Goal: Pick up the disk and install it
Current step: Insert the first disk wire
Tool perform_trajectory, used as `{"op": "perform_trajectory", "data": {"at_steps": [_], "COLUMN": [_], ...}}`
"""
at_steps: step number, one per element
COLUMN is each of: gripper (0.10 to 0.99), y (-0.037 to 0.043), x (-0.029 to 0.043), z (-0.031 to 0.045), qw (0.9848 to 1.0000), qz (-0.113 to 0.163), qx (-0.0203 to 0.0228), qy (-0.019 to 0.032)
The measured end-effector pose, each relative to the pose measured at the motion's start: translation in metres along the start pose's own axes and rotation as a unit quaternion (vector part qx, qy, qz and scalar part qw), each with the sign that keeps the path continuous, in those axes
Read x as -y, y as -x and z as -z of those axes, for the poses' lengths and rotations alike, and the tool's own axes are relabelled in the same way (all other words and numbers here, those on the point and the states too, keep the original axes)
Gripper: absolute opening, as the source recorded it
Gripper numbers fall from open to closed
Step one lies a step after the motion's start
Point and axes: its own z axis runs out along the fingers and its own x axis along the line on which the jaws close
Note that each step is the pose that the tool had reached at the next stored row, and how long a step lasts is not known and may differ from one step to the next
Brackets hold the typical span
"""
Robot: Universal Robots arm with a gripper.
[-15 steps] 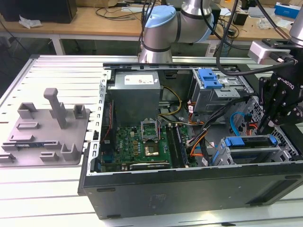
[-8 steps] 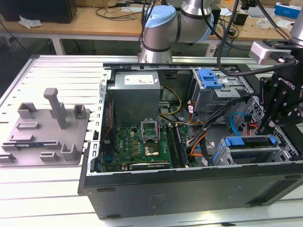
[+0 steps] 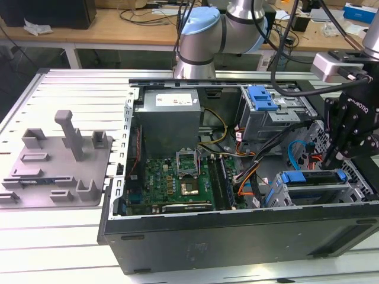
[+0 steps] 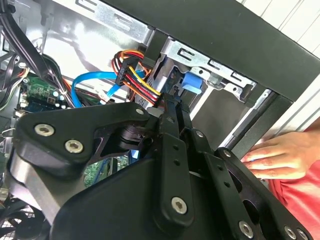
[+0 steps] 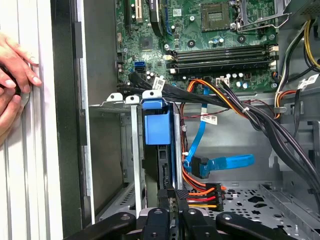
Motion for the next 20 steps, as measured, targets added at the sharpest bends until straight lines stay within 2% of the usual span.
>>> {"op": "perform_trajectory", "data": {"at_steps": [20], "gripper": [0.165], "y": [-0.0011], "x": [-0.0001], "z": [-0.0018], "qw": [1.0000], "qz": [0.000], "qx": [-0.0001], "qy": [0.0000]}}
